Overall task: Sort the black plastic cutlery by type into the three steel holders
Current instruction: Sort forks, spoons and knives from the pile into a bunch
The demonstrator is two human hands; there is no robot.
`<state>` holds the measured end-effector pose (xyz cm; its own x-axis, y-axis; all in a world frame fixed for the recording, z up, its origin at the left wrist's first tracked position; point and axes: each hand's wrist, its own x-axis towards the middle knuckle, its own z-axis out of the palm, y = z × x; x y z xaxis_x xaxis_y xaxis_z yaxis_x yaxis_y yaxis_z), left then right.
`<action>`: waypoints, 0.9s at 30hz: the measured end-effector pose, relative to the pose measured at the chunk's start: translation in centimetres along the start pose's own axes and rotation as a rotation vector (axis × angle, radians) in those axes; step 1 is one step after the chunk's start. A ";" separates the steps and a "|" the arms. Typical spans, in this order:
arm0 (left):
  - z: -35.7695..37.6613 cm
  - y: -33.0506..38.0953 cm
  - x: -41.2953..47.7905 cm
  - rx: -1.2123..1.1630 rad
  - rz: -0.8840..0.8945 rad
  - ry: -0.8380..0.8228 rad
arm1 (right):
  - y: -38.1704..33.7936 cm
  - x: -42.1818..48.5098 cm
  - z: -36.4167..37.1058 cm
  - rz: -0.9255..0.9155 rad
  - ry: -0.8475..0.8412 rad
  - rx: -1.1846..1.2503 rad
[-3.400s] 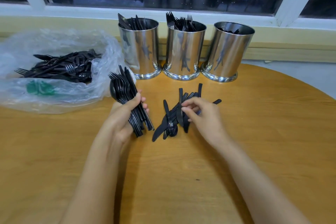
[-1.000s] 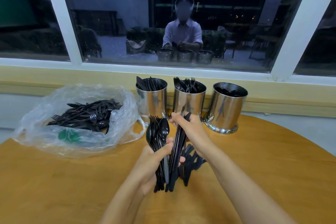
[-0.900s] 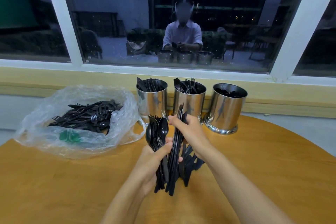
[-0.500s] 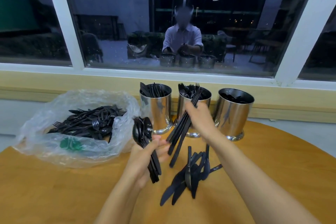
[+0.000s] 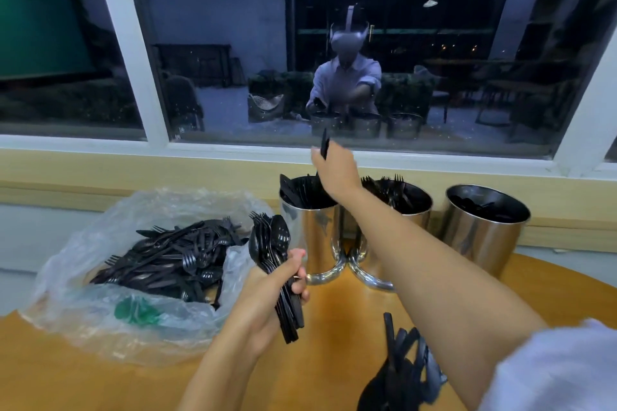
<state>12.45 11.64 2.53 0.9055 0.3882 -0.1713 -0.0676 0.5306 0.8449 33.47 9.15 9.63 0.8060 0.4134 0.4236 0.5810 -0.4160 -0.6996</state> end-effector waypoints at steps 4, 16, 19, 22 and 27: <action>0.1 0.4 -0.1 -0.053 -0.048 -0.079 | 0.7 -0.4 1.1 0.038 -0.250 -0.270; 2.6 -1.3 -5.1 -0.009 -0.102 -0.231 | -1.6 -14.6 -7.2 0.006 -0.570 0.230; 3.5 -2.3 -6.4 -0.012 -0.093 -0.203 | -0.5 -16.8 -8.5 0.057 -0.461 0.350; 4.1 -3.1 -7.2 -0.021 -0.076 -0.164 | 0.0 -18.2 -9.4 0.050 -0.396 0.395; 4.7 -3.7 -8.0 0.014 -0.012 -0.105 | 1.0 -19.6 -10.2 0.100 -0.361 0.449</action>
<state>7.43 2.98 3.16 0.9452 0.3004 -0.1276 -0.0515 0.5234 0.8505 19.38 -7.65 6.47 0.7190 0.6726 0.1752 0.3362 -0.1159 -0.9346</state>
